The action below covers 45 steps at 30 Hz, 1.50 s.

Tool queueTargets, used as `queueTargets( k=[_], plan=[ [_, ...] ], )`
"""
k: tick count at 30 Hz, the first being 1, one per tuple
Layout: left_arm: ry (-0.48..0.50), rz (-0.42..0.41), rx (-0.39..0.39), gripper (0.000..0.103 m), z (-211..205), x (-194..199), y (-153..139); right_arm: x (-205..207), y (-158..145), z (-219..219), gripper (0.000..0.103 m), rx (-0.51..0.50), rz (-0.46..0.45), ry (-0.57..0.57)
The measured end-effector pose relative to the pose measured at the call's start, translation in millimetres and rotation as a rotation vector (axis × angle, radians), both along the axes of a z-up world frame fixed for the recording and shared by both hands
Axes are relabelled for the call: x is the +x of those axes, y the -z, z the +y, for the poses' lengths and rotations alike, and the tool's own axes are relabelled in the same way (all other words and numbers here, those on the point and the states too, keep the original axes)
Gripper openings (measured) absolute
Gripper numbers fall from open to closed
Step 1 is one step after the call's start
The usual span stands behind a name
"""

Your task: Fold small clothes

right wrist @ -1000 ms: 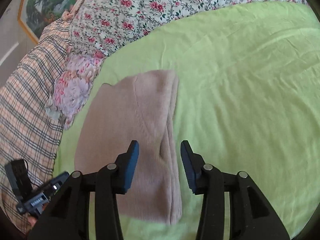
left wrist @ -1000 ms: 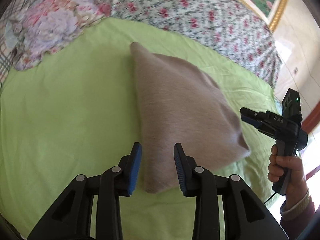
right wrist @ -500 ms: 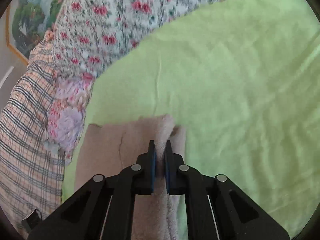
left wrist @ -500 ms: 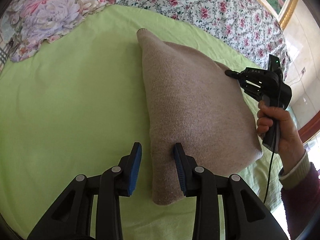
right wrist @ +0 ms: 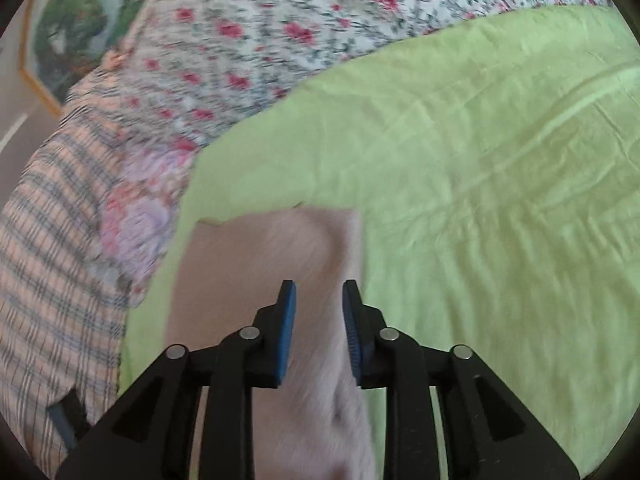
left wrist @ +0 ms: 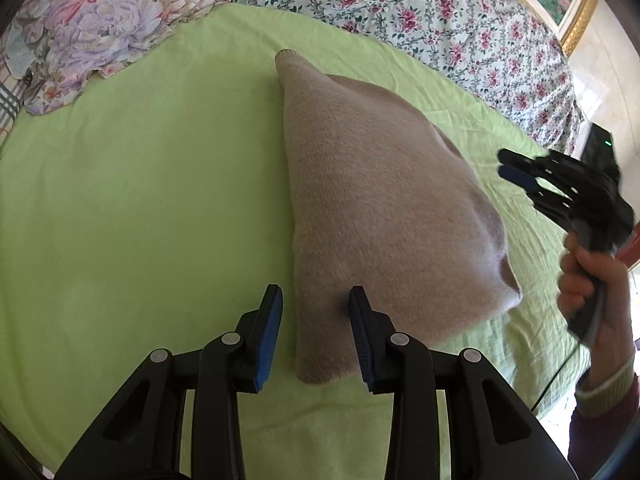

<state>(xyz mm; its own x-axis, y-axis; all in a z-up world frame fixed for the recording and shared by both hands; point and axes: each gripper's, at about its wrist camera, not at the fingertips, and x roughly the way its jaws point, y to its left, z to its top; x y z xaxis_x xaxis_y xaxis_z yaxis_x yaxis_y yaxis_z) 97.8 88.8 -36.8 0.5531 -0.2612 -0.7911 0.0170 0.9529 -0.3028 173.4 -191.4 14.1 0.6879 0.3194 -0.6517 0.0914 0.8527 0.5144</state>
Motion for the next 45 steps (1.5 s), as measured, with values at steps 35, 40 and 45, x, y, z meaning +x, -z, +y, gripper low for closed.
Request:
queueTargets(
  k=[35,40,45],
  plan=[
    [0.014,0.006,0.253,0.076,-25,-115,-10,-192,27,78,0.085,-0.316,-0.019,-0.157],
    [0.007,0.007,0.272,0.077,-28,-107,-11,-188,31,79,0.085,-0.287,-0.009,-0.15],
    [-0.01,0.016,0.316,0.077,-33,-88,-13,-178,33,82,0.085,-0.289,-0.011,-0.17]
  ],
)
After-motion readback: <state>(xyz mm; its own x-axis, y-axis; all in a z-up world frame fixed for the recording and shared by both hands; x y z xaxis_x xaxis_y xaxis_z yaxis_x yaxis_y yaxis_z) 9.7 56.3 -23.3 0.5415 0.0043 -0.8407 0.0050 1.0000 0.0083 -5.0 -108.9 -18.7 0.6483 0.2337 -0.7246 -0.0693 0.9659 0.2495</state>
